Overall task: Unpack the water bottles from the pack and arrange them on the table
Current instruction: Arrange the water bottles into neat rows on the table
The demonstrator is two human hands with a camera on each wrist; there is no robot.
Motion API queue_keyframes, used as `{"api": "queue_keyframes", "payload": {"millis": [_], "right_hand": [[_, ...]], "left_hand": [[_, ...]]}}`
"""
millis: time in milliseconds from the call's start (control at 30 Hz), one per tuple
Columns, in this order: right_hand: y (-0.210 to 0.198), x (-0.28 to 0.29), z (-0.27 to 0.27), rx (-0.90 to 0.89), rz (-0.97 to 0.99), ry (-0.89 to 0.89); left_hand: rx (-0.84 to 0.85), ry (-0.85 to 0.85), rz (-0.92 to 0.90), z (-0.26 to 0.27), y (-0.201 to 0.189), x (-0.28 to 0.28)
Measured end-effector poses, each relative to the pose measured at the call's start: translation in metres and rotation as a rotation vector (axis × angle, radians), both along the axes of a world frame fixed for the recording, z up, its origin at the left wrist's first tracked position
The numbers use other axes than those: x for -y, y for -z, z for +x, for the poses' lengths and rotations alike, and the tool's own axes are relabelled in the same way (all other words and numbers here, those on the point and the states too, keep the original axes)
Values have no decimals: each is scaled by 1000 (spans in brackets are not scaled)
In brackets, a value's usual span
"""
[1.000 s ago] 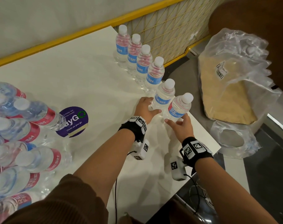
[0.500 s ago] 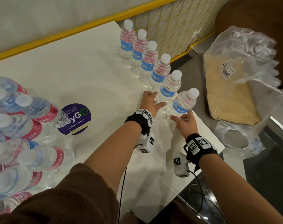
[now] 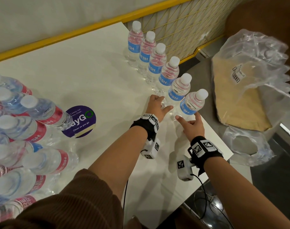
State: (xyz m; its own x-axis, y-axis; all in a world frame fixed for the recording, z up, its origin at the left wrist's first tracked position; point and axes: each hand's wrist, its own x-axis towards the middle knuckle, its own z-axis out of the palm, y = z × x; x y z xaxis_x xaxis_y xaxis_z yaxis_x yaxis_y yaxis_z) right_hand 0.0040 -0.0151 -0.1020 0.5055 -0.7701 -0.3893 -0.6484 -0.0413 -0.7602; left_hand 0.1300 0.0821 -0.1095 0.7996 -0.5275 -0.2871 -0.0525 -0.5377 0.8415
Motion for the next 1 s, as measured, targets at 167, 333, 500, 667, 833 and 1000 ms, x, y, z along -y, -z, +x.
{"api": "queue_keyframes", "payload": {"millis": [167,333,500,667,833,1000], "right_hand": [[-4,-2,2,3,5,15],[9,5,-3,59,58,-35],[13,7,-4,61,50,-41],[12,6,-4,66,46,-22],[13,7,-3,55,39,-19],[12,6,-3,49,34,-16]], "left_hand": [[-15,-34,-12,-1,-1,2],[-6,-42,-46,-1,-2,2],[-2,-37,-44,0,-3,2],[-26,-52,-48,1,-4,2],[-44,-70,-52,0,-6,4],[-46,-58,-37,1,-7,5]]}}
